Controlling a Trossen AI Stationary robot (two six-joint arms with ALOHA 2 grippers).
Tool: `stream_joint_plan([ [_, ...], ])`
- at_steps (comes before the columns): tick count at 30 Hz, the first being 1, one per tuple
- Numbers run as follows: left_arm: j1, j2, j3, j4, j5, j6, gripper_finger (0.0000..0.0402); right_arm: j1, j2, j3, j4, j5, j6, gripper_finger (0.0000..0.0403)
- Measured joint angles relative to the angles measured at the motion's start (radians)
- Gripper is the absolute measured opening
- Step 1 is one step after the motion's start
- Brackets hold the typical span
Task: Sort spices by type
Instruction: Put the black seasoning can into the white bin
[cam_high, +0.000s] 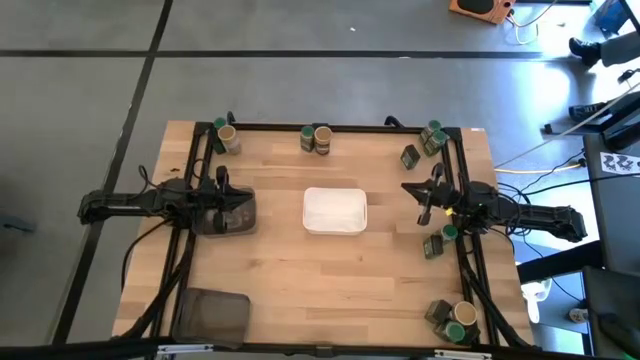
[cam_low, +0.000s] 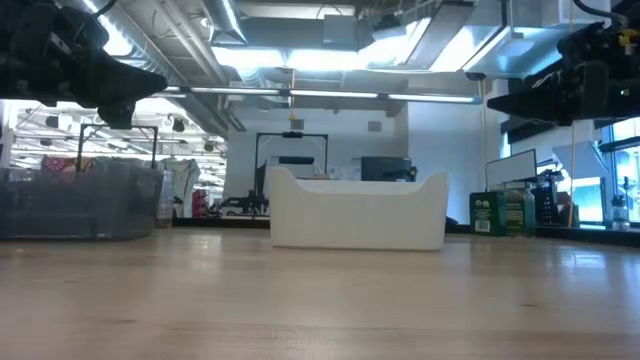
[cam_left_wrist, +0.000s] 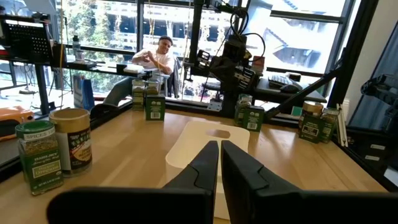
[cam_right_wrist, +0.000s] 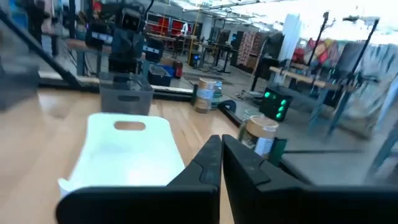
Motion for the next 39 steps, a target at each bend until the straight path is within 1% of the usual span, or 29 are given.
stream_joint_plan([
  [5,0.000,0.000,0.000,0.000,0.000,0.000,0.0017,0.000,0.000,0.002,0.000,-0.004,0.185,0.0014],
  [8,0.000,0.000,0.000,0.000,0.000,0.000,0.0017,0.000,0.000,0.002,0.018,0.002,0.205,0.0014],
  [13,0.000,0.000,0.000,0.001,0.000,0.000,0.0017,0.000,0.000,0.004,0.052,0.060,0.207,0.0014],
  [17,0.000,0.000,0.000,0.019,0.000,0.004,0.0017,0.000,0.000,0.005,0.068,0.182,0.208,0.0014],
  [20,0.000,0.000,0.000,0.091,0.000,0.021,0.0017,0.000,0.000,0.009,0.064,0.283,0.206,0.0014],
  [23,0.000,0.000,0.000,0.171,-0.002,0.035,0.0017,0.000,0.001,0.032,0.025,0.352,0.206,0.0014],
  [27,0.014,0.002,0.001,0.271,-0.075,0.192,0.0017,-0.001,0.005,0.075,0.007,0.422,0.200,0.0014],
  [30,0.041,0.005,0.001,0.280,-0.146,0.254,0.0017,-0.008,0.037,0.111,0.008,0.482,0.175,0.0014],
  [32,0.065,0.005,0.001,0.283,-0.176,0.282,0.0017,-0.025,0.072,0.138,0.010,0.506,0.161,0.0014],
  [39,0.170,0.005,0.001,0.325,-0.181,0.340,0.0017,-0.127,0.279,0.228,0.006,0.502,0.160,0.0014],
])
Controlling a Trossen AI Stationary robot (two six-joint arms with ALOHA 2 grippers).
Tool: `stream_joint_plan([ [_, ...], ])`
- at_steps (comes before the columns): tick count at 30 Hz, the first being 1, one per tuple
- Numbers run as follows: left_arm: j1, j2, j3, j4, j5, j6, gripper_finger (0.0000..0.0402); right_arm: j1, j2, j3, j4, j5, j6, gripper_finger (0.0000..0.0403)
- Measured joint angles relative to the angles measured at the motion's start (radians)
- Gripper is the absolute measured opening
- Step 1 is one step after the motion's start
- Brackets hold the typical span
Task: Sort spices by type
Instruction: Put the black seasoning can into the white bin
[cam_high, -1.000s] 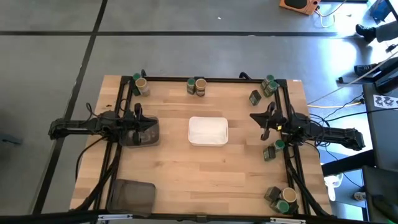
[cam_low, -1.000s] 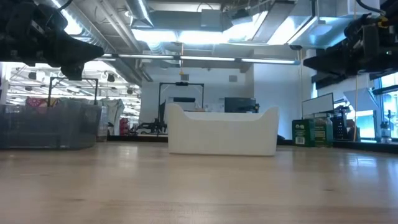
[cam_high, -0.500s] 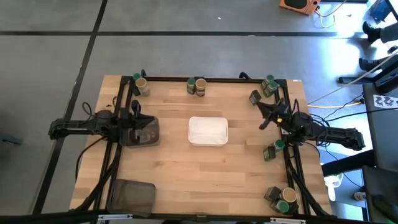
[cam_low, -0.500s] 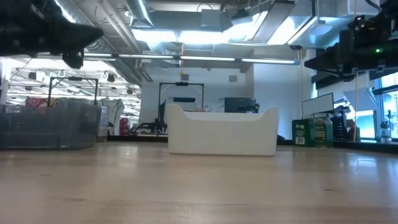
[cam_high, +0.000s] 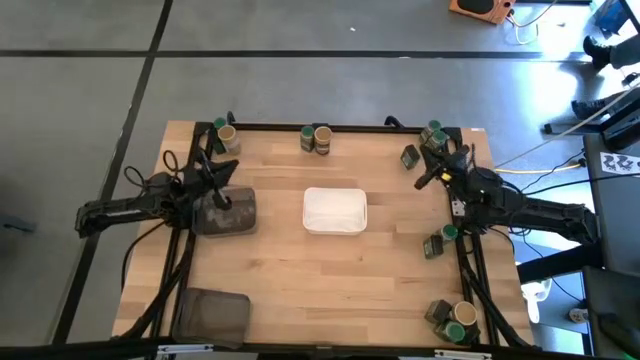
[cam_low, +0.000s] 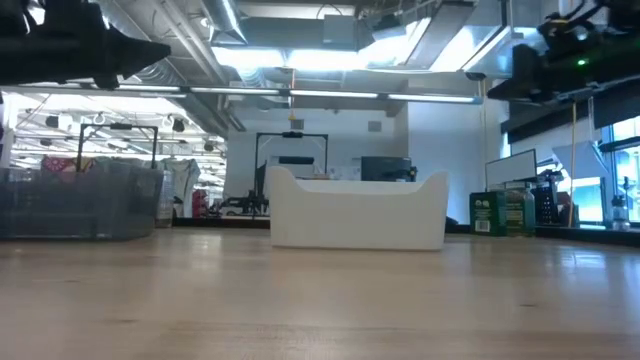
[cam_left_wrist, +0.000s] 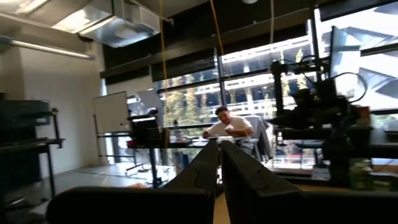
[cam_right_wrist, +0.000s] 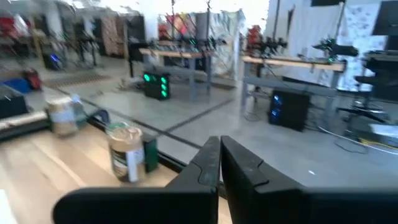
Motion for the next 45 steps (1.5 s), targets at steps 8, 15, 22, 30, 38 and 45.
stream_joint_plan([
  [8,0.110,0.000,0.000,-0.002,0.000,0.000,0.0017,-0.145,0.287,0.158,-0.071,-0.091,0.001,0.0014],
  [15,0.161,0.000,0.000,-0.010,0.000,-0.001,0.0017,-0.289,0.457,0.311,-0.270,-0.214,0.052,0.0014],
  [22,0.172,0.000,0.000,-0.010,0.001,-0.026,0.0017,-0.396,0.568,0.363,-0.372,-0.342,0.165,0.0014],
  [30,0.172,0.000,0.000,-0.023,0.001,-0.029,0.0017,-0.478,0.637,0.363,-0.421,-0.421,0.237,0.0081],
  [38,0.172,0.000,-0.001,-0.065,0.001,-0.023,0.0017,-0.495,0.645,0.363,-0.434,-0.421,0.270,0.0243],
  [45,0.172,0.000,-0.001,-0.085,0.001,-0.018,0.0017,-0.495,0.667,0.363,-0.491,-0.362,0.284,0.0315],
])
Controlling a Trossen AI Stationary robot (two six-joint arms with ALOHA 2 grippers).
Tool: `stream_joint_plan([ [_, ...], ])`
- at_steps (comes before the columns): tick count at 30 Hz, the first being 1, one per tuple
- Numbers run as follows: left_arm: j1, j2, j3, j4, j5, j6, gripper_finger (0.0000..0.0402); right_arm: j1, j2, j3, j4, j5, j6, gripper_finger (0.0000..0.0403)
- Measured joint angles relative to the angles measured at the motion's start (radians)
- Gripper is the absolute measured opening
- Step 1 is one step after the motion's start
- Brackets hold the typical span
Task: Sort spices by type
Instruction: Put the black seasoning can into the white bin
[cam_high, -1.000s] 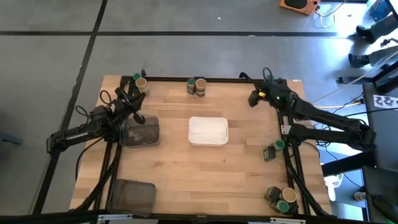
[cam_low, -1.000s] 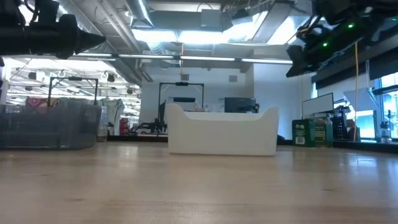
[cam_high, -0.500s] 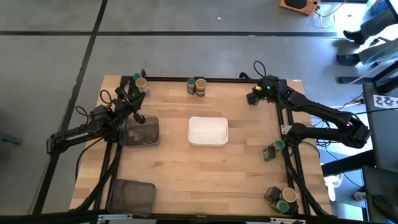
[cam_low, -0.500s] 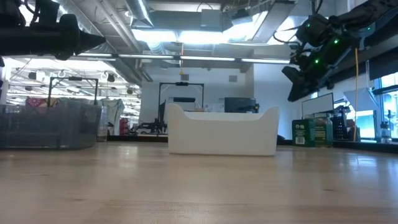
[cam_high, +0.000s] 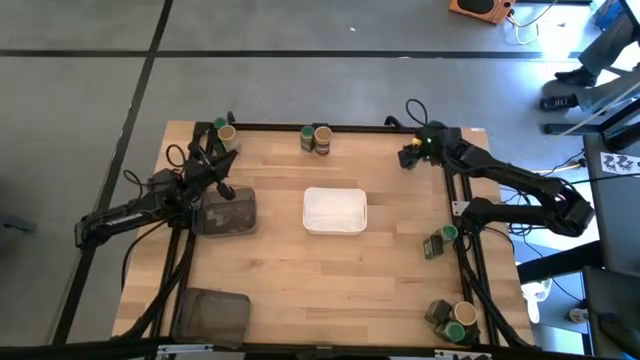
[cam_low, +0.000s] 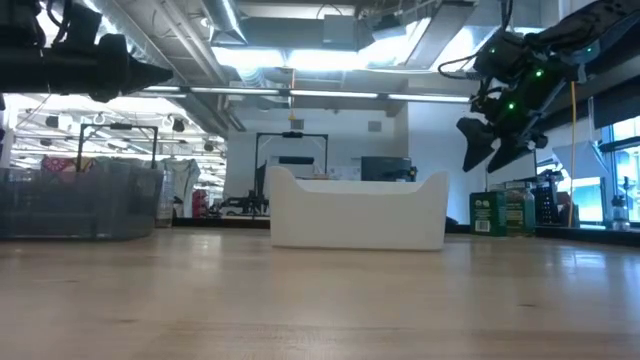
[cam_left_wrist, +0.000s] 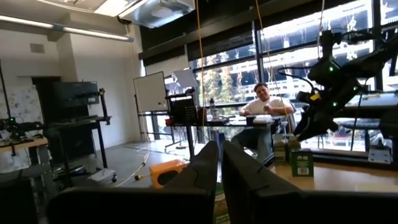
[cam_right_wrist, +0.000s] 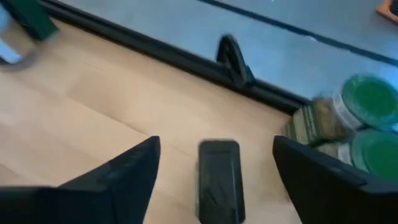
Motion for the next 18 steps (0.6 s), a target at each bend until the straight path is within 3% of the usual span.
stream_joint_plan([
  [14,0.000,0.000,0.000,-0.037,0.000,-0.054,0.0017,0.000,0.190,0.000,-0.002,0.041,0.009,0.0287],
  [18,0.000,0.000,0.000,-0.037,0.000,-0.056,0.0017,0.000,0.225,0.000,0.002,0.001,0.009,0.0275],
])
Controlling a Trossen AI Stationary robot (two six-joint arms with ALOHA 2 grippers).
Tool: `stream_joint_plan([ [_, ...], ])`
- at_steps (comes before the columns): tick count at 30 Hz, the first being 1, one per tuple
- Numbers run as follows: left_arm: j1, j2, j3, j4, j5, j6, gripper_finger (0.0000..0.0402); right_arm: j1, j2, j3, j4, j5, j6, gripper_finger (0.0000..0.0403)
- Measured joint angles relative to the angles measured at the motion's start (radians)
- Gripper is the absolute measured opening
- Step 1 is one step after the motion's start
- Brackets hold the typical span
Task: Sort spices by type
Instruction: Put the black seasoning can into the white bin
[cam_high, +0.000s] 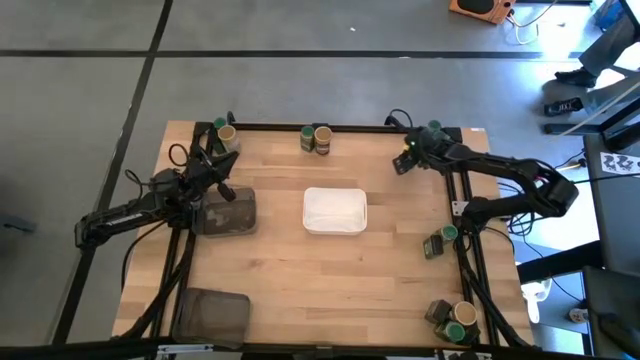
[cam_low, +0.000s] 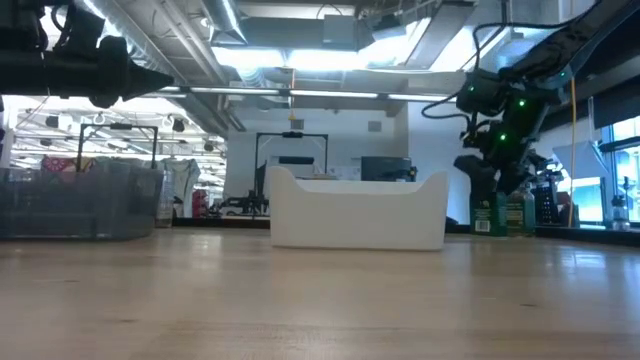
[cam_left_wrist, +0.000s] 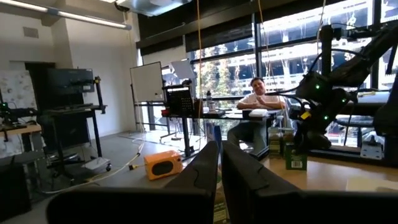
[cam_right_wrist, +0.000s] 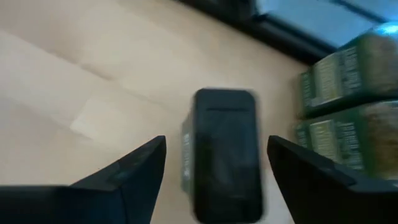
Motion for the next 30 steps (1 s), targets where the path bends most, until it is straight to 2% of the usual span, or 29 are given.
stream_joint_plan([
  [5,0.000,0.000,0.000,0.000,0.000,0.015,0.0017,0.000,0.032,0.000,0.000,-0.024,-0.007,0.0237],
  [12,0.000,0.000,0.000,0.005,0.000,0.064,0.0017,0.001,0.041,0.000,0.010,-0.026,-0.036,0.0123],
  [18,0.000,0.000,0.000,0.006,0.000,0.063,0.0017,0.001,0.027,-0.001,0.062,-0.051,-0.092,0.0121],
  [23,0.000,0.000,0.000,0.006,0.000,0.063,0.0017,0.025,-0.012,-0.001,0.166,-0.193,-0.109,0.0121],
  [30,0.000,0.000,0.000,0.006,-0.001,0.065,0.0017,0.171,-0.051,-0.001,0.336,-0.377,-0.166,0.0121],
])
